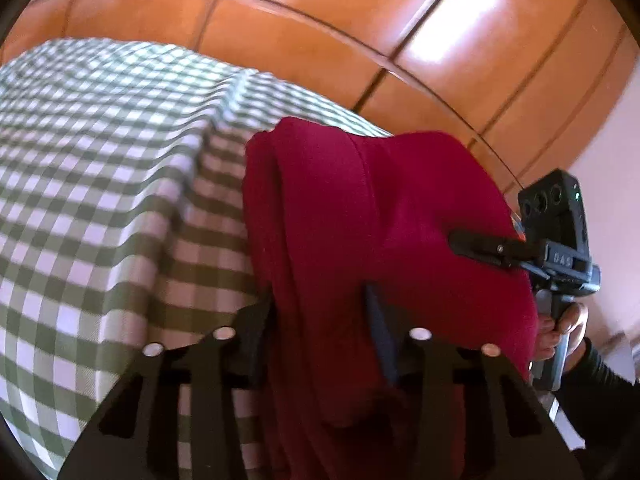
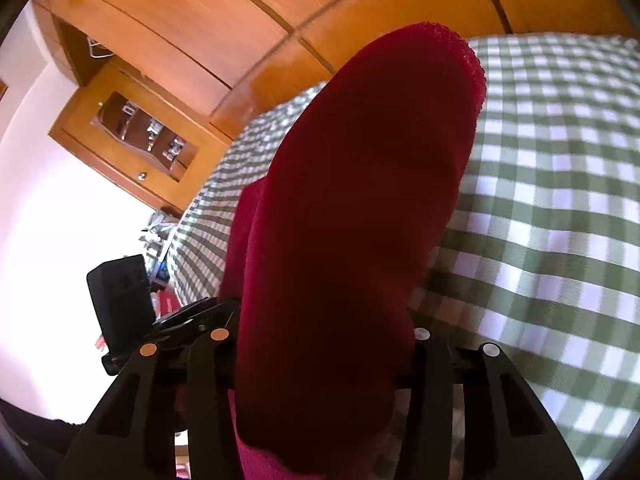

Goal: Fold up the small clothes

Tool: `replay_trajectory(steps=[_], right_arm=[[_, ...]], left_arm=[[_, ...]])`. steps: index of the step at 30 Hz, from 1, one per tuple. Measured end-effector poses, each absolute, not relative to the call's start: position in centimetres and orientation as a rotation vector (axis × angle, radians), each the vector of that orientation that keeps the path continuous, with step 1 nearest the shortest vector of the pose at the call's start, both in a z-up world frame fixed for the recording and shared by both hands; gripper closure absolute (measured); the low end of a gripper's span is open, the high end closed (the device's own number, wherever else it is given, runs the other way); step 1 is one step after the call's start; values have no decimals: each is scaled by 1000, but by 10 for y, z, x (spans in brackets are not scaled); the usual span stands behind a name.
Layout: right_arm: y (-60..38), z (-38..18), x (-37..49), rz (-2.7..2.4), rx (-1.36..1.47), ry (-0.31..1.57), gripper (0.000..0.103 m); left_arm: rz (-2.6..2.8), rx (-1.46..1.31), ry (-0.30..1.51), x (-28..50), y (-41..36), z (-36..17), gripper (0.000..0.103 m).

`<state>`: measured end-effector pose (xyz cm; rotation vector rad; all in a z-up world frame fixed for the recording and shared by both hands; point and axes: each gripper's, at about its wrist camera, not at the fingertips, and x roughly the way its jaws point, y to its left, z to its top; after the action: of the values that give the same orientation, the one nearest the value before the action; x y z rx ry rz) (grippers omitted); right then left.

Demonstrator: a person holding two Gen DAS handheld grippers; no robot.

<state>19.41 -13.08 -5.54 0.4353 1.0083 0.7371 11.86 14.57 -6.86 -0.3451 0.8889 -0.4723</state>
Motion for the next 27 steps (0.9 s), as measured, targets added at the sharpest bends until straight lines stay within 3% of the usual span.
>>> replay_trajectory(steps=[2, 7, 15, 19, 23, 25, 27], right_arm=[[-140, -45, 188, 719, 442, 977, 59], [-184, -13, 177, 658, 452, 869, 60], [-320, 23, 169, 418, 529, 719, 60], [-391, 11, 177, 300, 601, 719, 60], [-448, -35, 188, 136, 684, 792, 58], [-466, -69, 190, 35, 709, 868, 44], [-475, -89, 187, 20, 761, 868, 35]], left_arm=[[-501, -338, 890, 120, 138, -65, 72], [-598, -280, 880, 143, 94, -45, 73], [-796, -121, 838, 212, -52, -5, 73], [-854, -39, 864, 243, -130, -2, 74], [-830, 69, 924, 267, -200, -19, 77], [-787, 192, 955, 272, -232, -38, 78], [-772, 272, 945, 270, -252, -50, 75]])
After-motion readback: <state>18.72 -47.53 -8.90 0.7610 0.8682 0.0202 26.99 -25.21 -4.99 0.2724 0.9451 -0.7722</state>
